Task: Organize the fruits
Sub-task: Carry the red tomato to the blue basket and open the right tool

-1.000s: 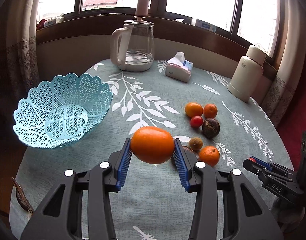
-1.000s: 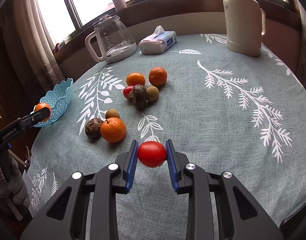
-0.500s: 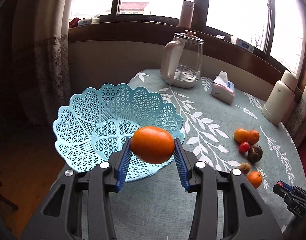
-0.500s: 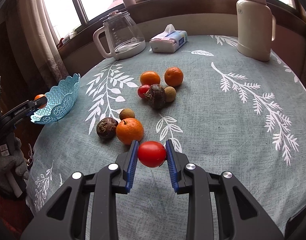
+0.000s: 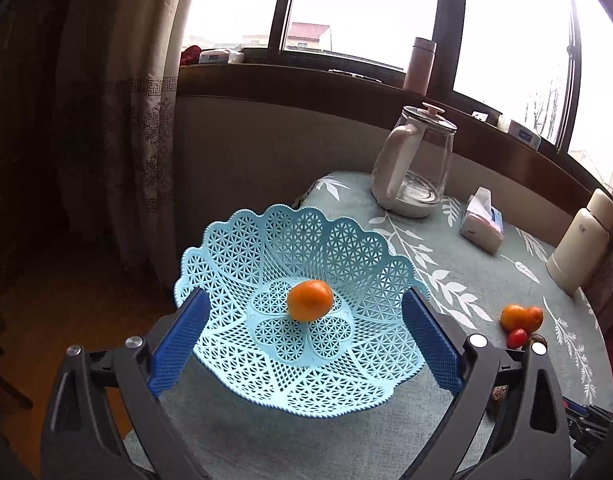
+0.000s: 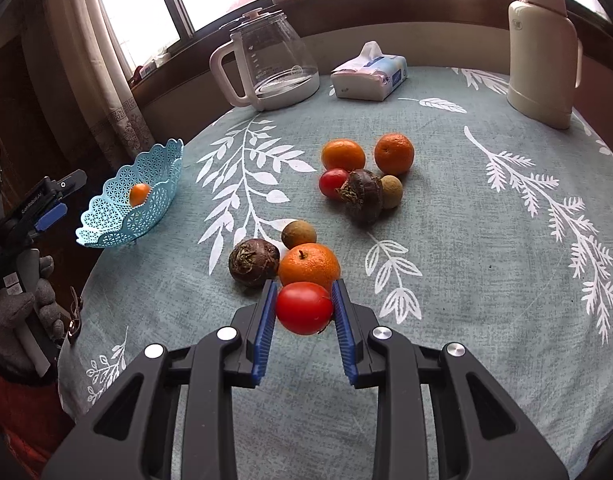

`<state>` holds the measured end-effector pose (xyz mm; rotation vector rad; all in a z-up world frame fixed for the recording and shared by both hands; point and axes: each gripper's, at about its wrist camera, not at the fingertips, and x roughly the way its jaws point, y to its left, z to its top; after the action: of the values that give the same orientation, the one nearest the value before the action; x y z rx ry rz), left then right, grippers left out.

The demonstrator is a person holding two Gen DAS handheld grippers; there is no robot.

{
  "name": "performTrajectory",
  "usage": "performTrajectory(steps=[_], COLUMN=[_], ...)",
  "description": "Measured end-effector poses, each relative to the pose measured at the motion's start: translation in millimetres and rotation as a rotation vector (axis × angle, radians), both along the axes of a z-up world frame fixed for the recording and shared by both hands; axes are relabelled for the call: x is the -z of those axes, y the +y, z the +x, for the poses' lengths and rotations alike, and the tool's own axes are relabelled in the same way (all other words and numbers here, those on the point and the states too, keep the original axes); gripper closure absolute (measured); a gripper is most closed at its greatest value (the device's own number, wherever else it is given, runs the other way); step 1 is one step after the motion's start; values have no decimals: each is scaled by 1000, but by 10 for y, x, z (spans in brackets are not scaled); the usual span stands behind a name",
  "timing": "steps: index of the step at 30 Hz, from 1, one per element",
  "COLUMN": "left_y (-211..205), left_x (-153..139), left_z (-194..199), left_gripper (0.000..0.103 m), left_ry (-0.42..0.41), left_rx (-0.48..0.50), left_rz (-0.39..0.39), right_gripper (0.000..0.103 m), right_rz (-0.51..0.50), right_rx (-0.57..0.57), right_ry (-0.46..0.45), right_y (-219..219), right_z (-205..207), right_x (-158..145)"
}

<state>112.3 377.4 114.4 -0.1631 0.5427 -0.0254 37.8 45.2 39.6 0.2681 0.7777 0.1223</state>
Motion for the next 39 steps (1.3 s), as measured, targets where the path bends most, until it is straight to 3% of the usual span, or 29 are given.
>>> performTrajectory(steps=[7, 14, 20, 28, 29, 30, 31, 32, 39], left_y=[124, 199, 346, 522, 522, 521, 524, 531, 489], left_x=[-125, -93, -89, -70, -65, -60, -53, -43, -17], left_z=[-104, -154, -225, -294, -295, -291, -287, -286, -288], left_gripper=[3, 3, 3, 3, 3, 3, 3, 3, 3], left_ry=[-57, -34, -44, -55, -54, -50, -43, -38, -40], left_rx=[-60, -75, -140, -186, -188, -190, -193, -195, -192], left_rz=[55, 69, 101, 55, 54, 52, 49, 44, 37], right_gripper=[74, 74, 74, 73, 72, 64, 49, 45, 45], right_rz=[-7, 47, 94, 96, 100, 104, 106, 109, 148], right_rx=[-91, -206, -265, -278, -277, -272, -259, -242, -182], right_ry=[-51, -94, -66, -38, -40, -41, -48, -59, -87], right_y=[389, 986, 1454, 1751, 1751, 1738, 1709, 1674, 1410], right_z=[265, 703, 1073, 1348, 1355, 1357, 1345, 1326, 1214], right_x=[-269, -525, -490, -406, -400, -396, -398, -402, -431])
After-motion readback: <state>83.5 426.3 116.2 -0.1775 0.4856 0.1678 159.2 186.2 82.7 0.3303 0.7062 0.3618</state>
